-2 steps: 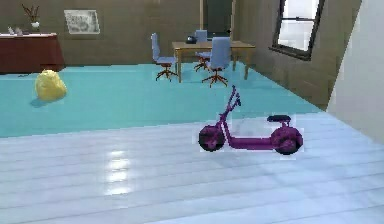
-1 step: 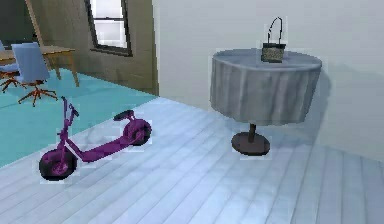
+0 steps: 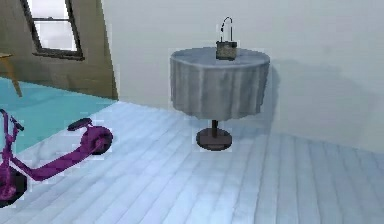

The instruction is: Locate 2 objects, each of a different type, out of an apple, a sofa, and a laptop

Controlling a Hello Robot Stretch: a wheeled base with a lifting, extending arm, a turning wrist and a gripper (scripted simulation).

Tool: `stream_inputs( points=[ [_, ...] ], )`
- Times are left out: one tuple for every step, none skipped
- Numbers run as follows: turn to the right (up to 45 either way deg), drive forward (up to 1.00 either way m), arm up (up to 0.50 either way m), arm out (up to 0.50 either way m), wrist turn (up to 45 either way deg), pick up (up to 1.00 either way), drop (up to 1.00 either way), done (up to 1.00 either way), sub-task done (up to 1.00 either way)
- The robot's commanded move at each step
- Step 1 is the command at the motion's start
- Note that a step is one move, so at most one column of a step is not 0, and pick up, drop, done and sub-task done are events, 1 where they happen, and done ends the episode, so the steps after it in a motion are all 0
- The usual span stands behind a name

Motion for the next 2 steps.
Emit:
stream_inputs(
  points=[
    [0.0, 0.05, 0.00, 0.00, 0.0, 0.00, 0.00, 0.00, 0.00],
    [45.0, 0.00, 0.00, 0.00, 0.0, 0.00, 0.00, 0.00, 0.00]
  ],
)
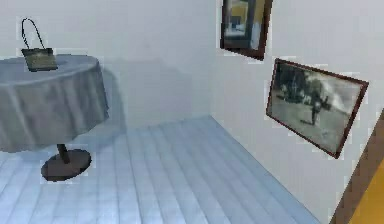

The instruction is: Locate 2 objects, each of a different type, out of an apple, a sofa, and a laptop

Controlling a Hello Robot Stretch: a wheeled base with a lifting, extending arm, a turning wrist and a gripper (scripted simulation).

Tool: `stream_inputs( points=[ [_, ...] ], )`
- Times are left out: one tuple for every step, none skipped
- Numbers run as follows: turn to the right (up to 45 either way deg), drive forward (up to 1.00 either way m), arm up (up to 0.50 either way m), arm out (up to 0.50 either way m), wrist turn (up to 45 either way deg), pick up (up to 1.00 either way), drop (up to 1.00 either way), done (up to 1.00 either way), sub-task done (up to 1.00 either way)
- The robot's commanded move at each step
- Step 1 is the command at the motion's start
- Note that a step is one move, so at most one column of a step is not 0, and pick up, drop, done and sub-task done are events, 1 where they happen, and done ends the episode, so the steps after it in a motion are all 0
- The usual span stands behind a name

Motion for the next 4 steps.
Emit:
stream_inputs(
  points=[
    [39.0, 0.00, 0.00, 0.00, 0.0, 0.00, 0.00, 0.00, 0.00],
    [0.0, 0.35, 0.00, 0.00, 0.0, 0.00, 0.00, 0.00, 0.00],
    [45.0, 0.00, 0.00, 0.00, 0.0, 0.00, 0.00, 0.00, 0.00],
    [45.0, 0.00, 0.00, 0.00, 0.0, 0.00, 0.00, 0.00, 0.00]
  ],
)
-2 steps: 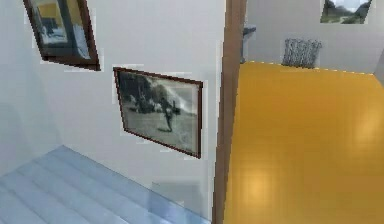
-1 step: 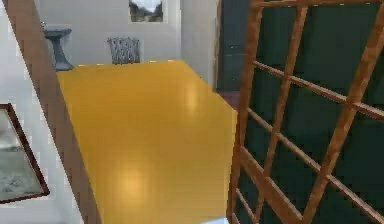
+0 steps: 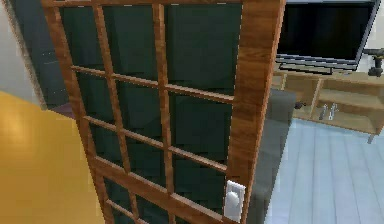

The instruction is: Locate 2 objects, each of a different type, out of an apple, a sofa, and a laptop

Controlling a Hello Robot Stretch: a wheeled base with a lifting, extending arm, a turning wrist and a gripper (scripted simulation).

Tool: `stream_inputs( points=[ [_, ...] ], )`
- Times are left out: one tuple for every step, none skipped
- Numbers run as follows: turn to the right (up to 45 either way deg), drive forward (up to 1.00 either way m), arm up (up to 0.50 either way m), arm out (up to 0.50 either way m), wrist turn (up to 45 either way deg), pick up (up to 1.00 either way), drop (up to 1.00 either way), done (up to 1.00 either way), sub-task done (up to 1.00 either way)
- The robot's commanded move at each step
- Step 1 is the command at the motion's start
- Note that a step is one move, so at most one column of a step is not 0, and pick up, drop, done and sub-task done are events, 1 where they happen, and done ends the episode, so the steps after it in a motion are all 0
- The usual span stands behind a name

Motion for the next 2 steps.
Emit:
stream_inputs(
  points=[
    [9.0, 0.00, 0.00, 0.00, 0.0, 0.00, 0.00, 0.00, 0.00],
    [0.0, 0.00, 0.00, 0.00, 0.0, 0.00, 0.00, 1.00, 0.00]
  ],
)
